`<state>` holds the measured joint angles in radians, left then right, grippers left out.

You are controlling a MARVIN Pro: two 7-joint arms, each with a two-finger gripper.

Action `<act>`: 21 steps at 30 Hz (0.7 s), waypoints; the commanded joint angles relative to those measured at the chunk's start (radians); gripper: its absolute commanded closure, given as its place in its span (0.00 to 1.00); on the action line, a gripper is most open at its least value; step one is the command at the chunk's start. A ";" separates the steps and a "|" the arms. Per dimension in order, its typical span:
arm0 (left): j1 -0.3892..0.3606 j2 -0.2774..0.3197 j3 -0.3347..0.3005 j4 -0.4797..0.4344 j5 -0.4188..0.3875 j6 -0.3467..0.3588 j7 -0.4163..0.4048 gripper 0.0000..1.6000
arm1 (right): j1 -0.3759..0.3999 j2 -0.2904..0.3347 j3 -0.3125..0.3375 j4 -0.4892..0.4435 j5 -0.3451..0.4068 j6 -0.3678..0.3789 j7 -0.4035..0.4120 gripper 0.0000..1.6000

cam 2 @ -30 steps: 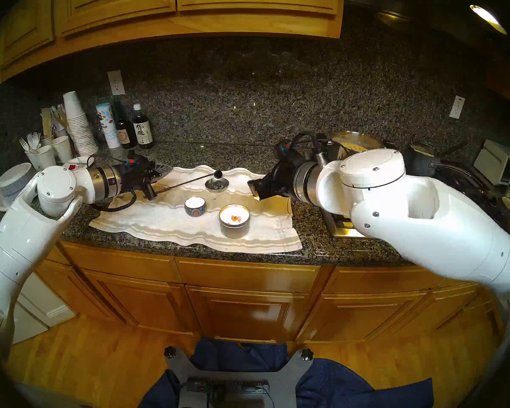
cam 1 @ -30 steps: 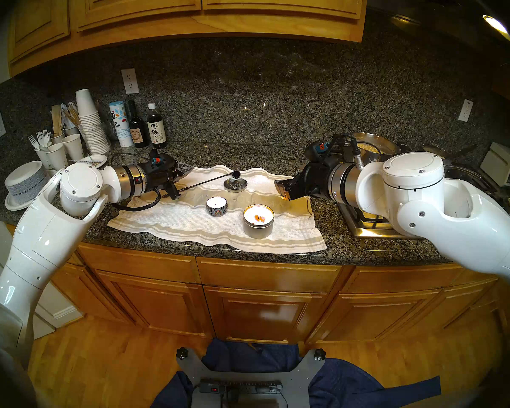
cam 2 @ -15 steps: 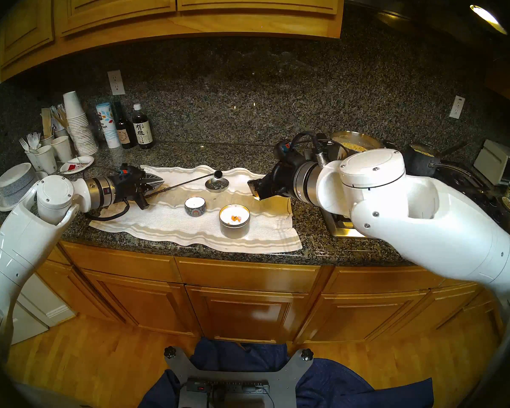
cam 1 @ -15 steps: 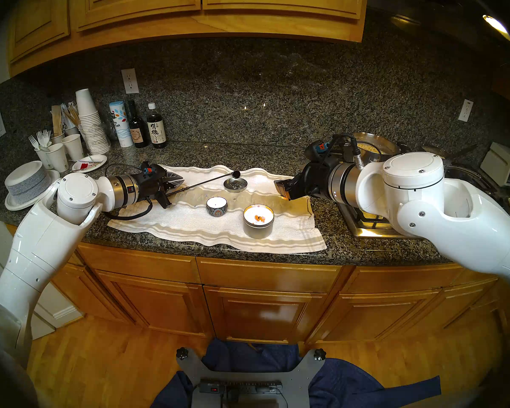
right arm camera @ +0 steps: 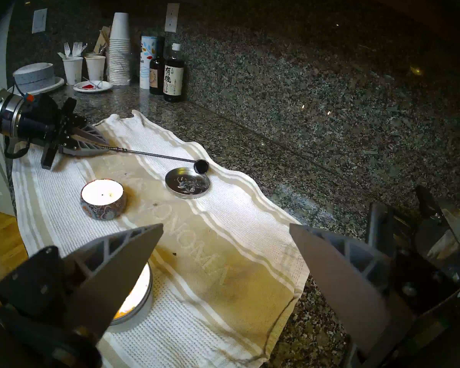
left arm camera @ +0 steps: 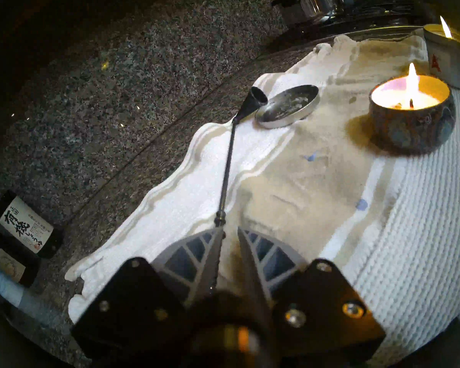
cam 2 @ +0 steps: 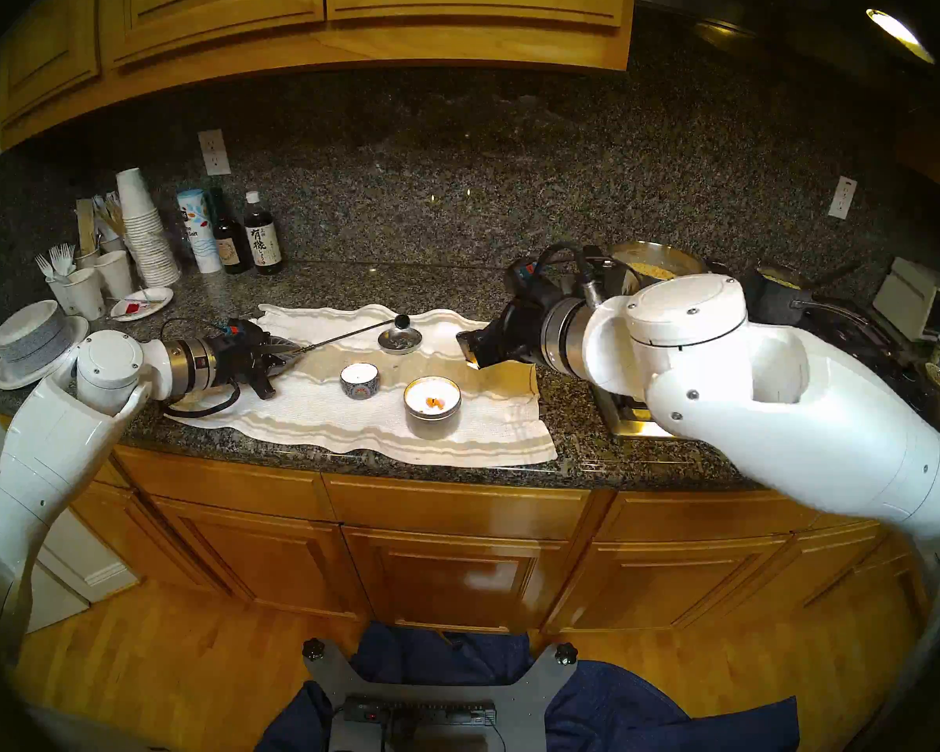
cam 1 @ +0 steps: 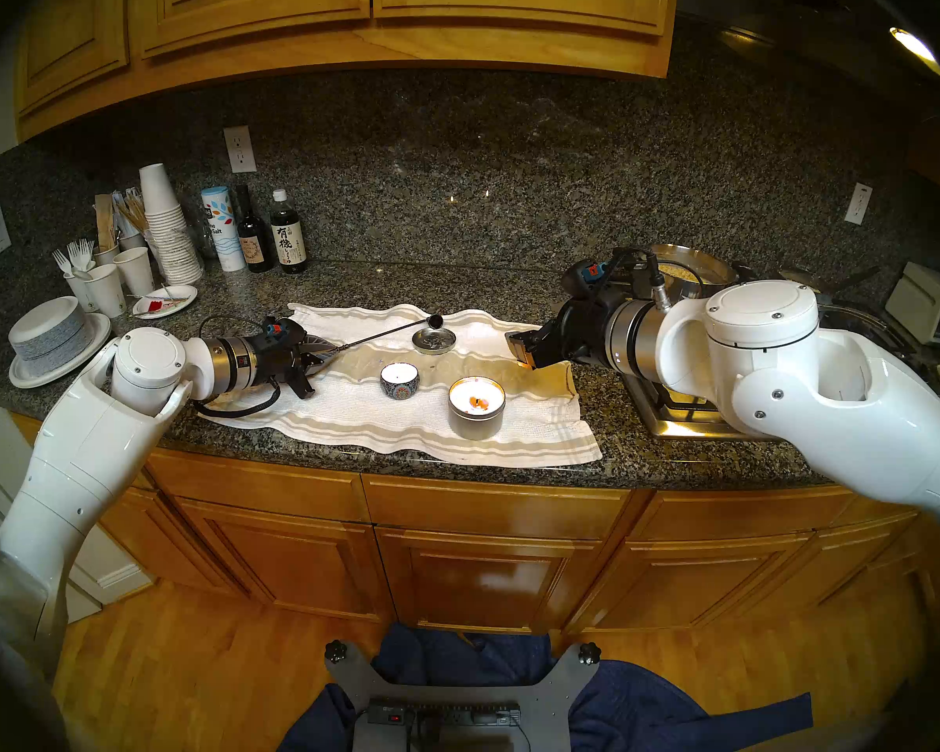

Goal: Put out candle flame

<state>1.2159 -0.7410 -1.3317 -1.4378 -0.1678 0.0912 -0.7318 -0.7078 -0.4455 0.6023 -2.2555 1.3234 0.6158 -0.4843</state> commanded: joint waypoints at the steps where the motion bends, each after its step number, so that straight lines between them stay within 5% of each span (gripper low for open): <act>1: -0.076 -0.011 -0.010 0.004 0.009 -0.002 0.007 0.55 | 0.026 0.000 0.025 -0.001 -0.005 -0.007 0.000 0.00; 21: -0.142 -0.038 -0.005 0.054 0.005 0.084 -0.052 0.41 | 0.026 0.000 0.025 -0.001 -0.005 -0.007 0.000 0.00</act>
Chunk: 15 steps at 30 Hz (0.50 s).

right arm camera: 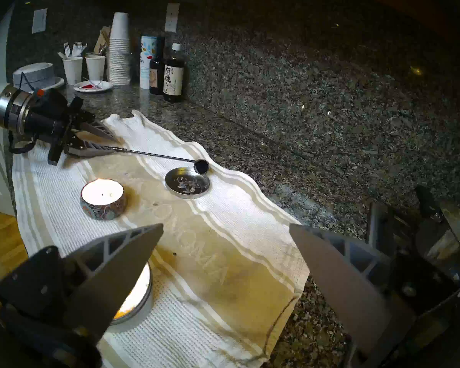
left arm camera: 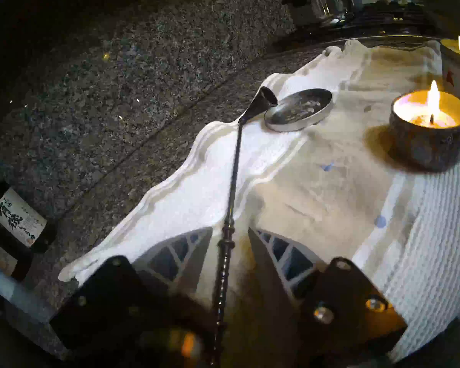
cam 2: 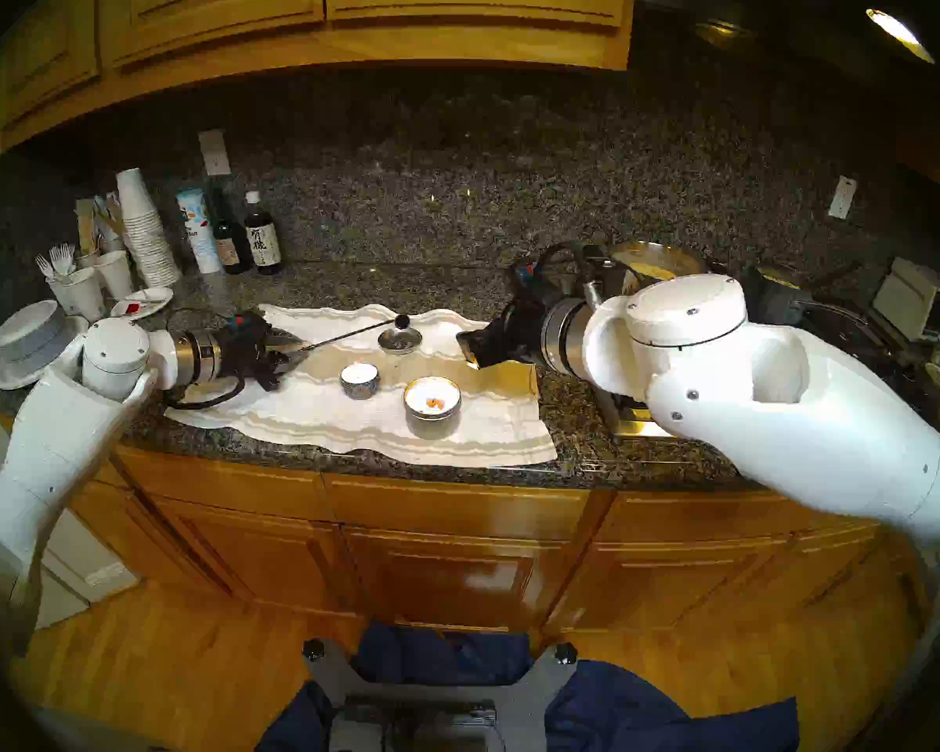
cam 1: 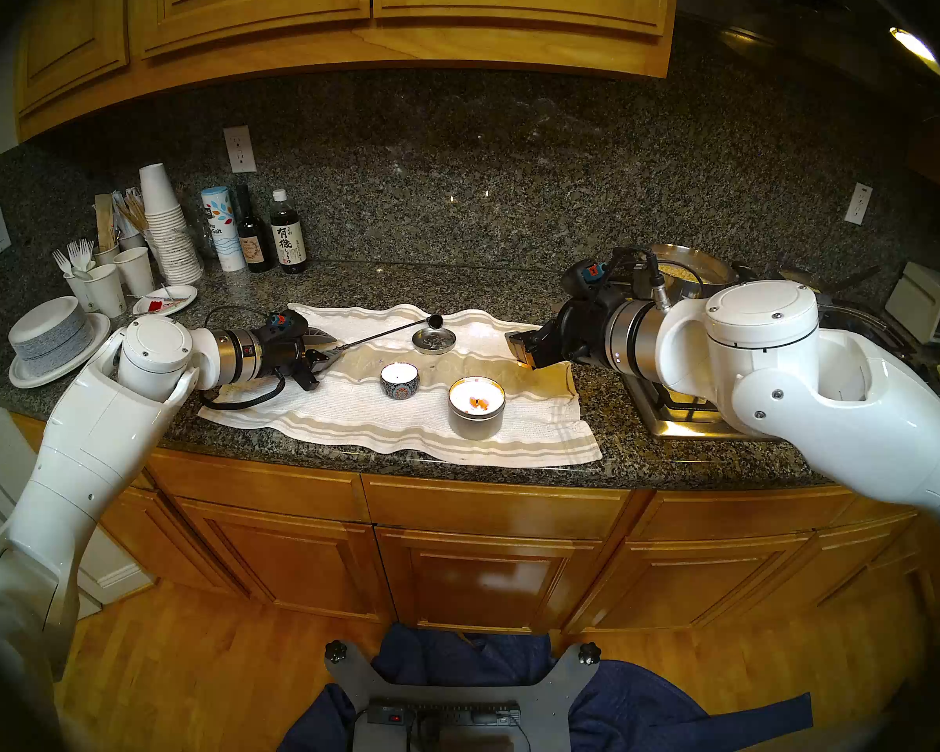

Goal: Put out candle flame

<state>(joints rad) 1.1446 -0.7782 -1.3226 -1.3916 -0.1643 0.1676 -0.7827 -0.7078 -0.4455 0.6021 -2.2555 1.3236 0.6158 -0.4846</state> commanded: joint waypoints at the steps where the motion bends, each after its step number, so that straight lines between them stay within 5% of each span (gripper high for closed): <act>1: -0.074 -0.002 -0.013 0.010 0.003 0.009 -0.002 0.44 | 0.026 0.000 0.025 -0.001 -0.005 -0.007 0.000 0.00; 6: -0.091 -0.007 -0.007 0.024 0.006 0.031 -0.015 0.50 | 0.026 0.000 0.025 -0.001 -0.005 -0.007 0.000 0.00; 15: -0.118 -0.011 0.008 0.051 0.011 0.064 -0.049 0.47 | 0.026 0.000 0.025 -0.001 -0.005 -0.007 0.000 0.00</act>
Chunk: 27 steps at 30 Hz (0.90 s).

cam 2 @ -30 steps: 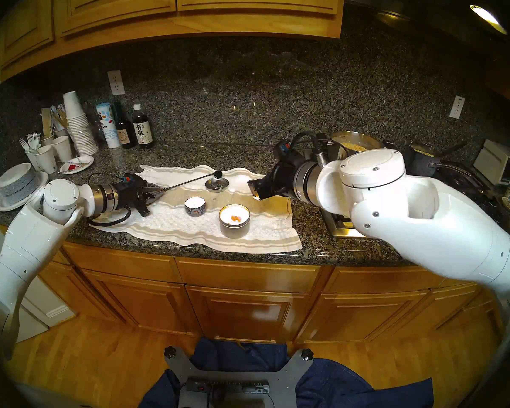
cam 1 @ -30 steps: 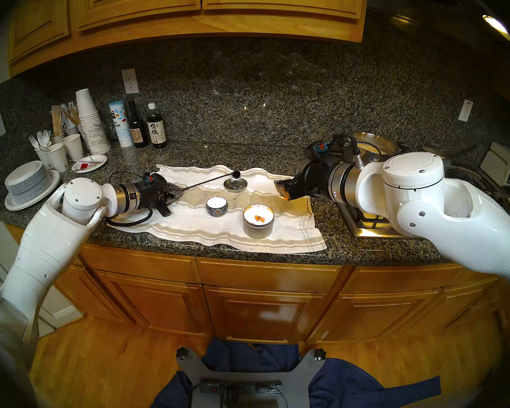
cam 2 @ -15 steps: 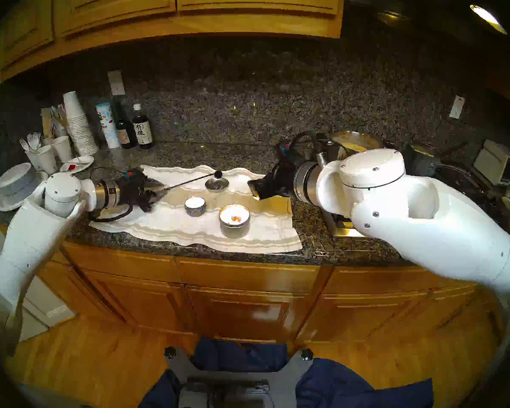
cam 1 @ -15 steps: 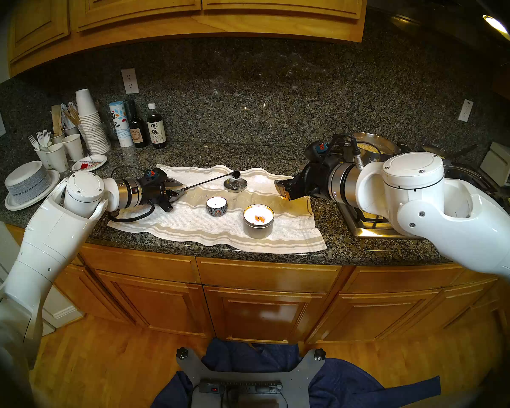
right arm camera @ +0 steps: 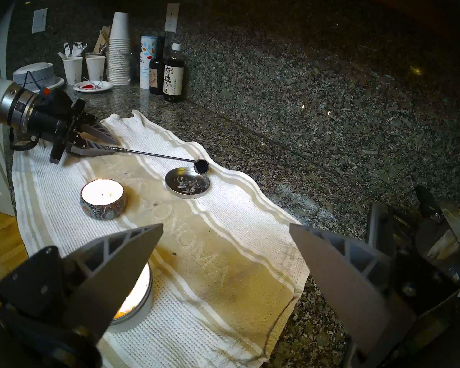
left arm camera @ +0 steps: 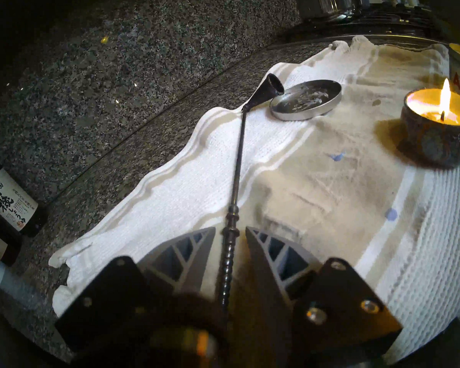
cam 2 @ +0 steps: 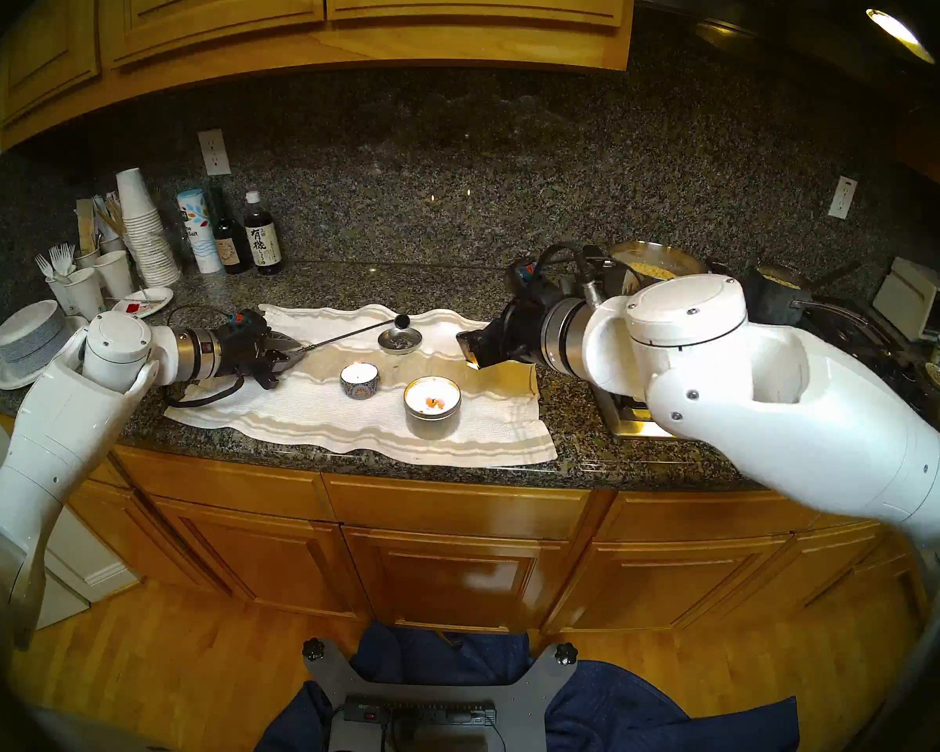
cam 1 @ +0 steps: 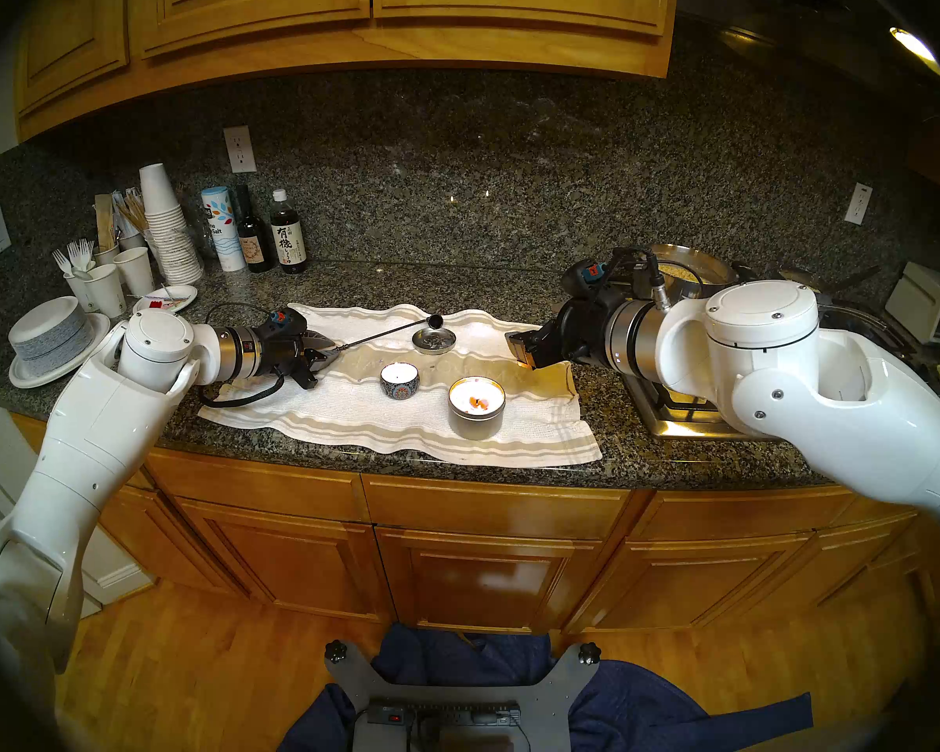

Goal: Put out candle flame

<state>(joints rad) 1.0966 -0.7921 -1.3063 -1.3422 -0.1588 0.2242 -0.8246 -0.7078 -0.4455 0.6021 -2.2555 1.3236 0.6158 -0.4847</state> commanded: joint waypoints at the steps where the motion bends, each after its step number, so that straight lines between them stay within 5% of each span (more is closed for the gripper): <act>1: -0.071 0.002 -0.008 0.004 0.006 0.010 -0.007 0.47 | 0.026 0.000 0.025 -0.001 -0.005 -0.007 0.000 0.00; 12: -0.094 0.004 0.020 0.024 0.027 0.040 -0.055 0.56 | 0.026 0.000 0.026 -0.001 -0.005 -0.008 0.001 0.00; 18: -0.094 0.007 0.025 0.020 0.045 0.039 -0.067 0.73 | 0.026 0.000 0.026 -0.001 -0.005 -0.008 0.001 0.00; 22: -0.083 0.006 0.019 0.007 0.057 0.035 -0.051 1.00 | 0.026 0.000 0.026 -0.001 -0.005 -0.008 0.001 0.00; 27: -0.064 0.008 -0.003 -0.023 0.071 0.010 -0.008 1.00 | 0.026 0.000 0.025 -0.001 -0.005 -0.008 0.001 0.00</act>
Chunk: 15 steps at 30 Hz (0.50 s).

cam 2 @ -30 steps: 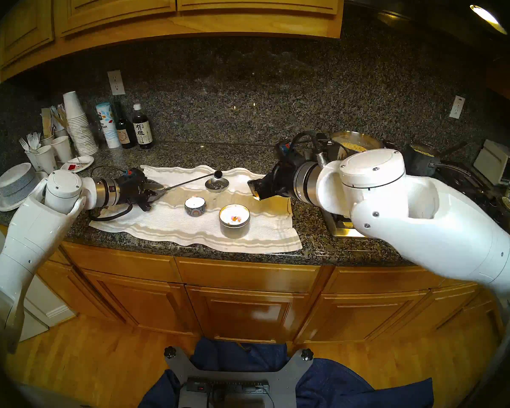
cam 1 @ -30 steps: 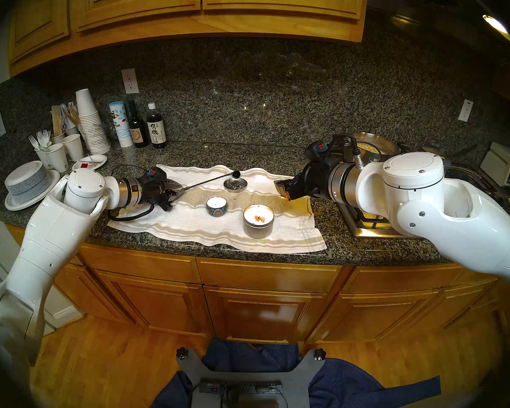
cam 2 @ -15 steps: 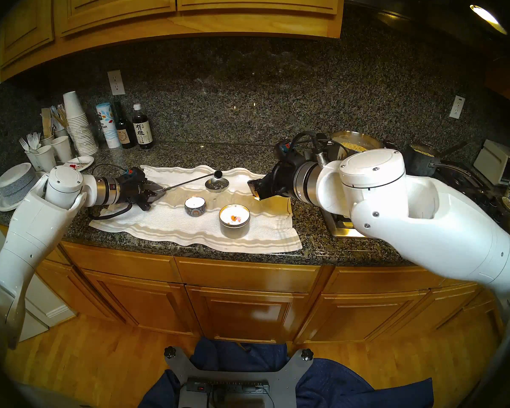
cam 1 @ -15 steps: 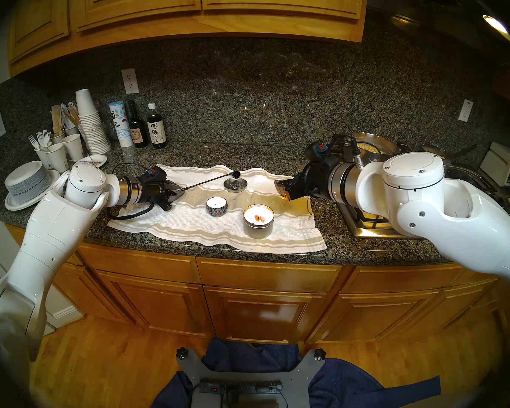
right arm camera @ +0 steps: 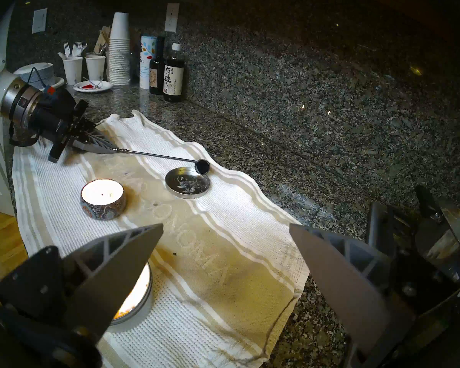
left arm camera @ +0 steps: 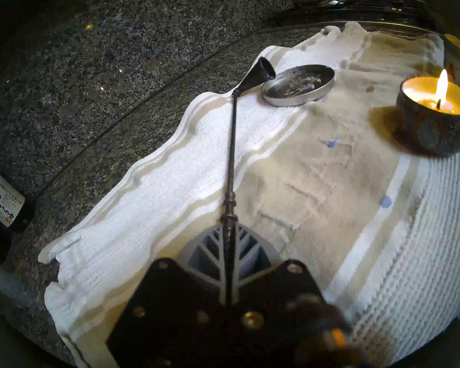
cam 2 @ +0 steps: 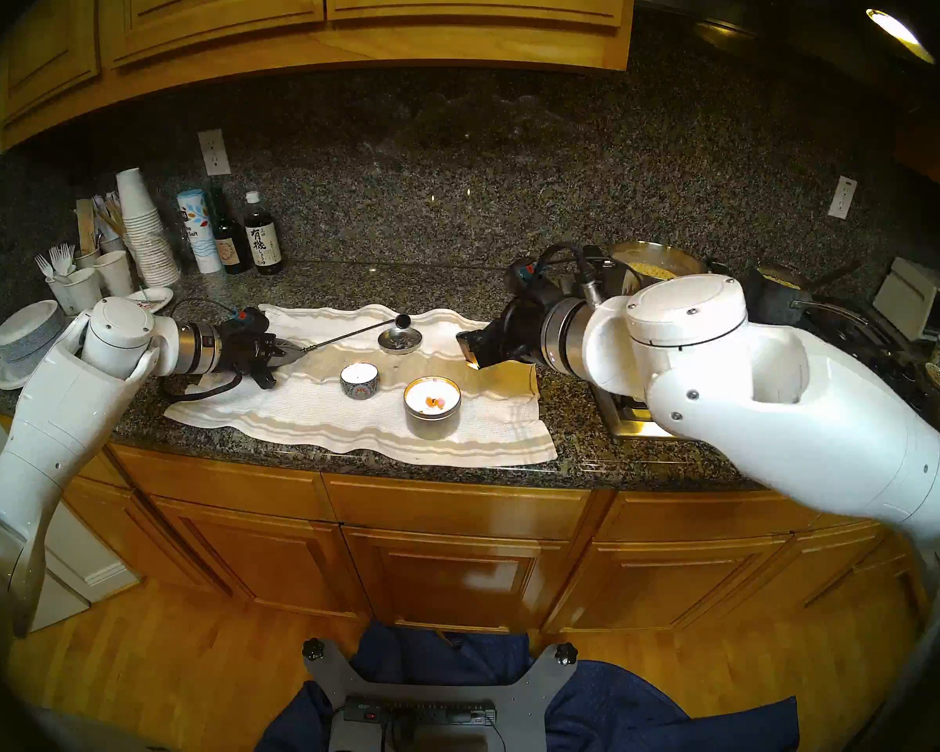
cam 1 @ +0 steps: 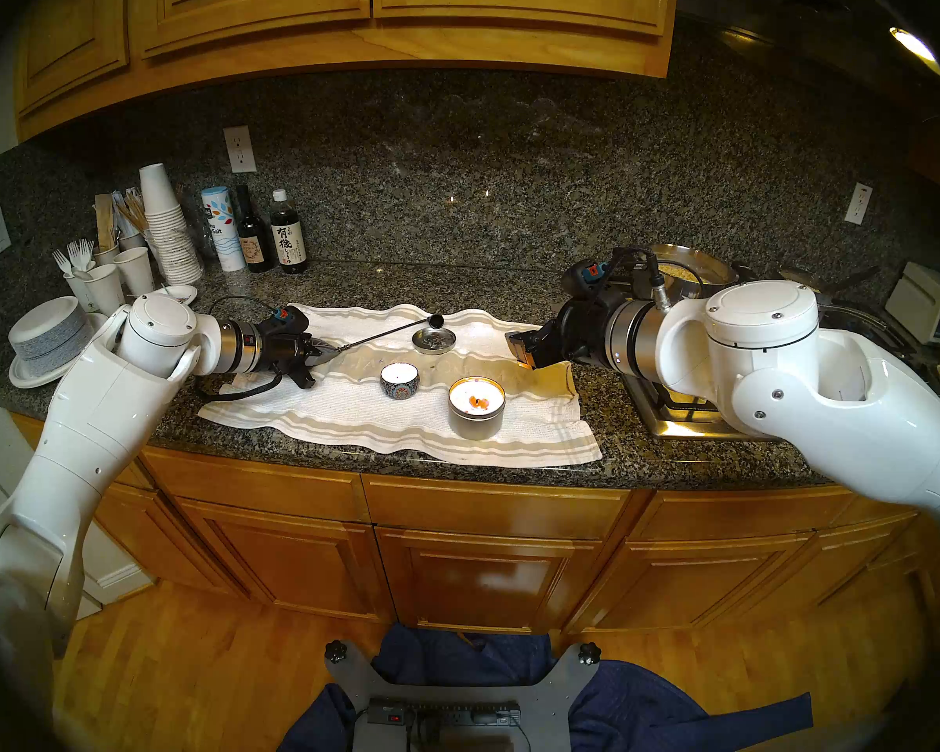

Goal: Put out candle flame

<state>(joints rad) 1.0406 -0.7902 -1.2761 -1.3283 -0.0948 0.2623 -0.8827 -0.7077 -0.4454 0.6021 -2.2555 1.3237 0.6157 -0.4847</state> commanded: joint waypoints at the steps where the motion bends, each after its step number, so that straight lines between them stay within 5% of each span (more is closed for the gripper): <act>1: -0.002 0.007 -0.041 -0.049 0.004 -0.032 0.058 1.00 | 0.026 0.000 0.025 -0.001 -0.005 -0.007 0.000 0.00; 15: 0.083 0.065 -0.110 -0.248 0.010 -0.161 0.114 1.00 | 0.025 0.000 0.024 -0.001 -0.005 -0.007 -0.001 0.00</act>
<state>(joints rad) 1.1040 -0.7664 -1.3282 -1.4522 -0.0805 0.1722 -0.8037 -0.7077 -0.4454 0.6017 -2.2555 1.3238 0.6157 -0.4848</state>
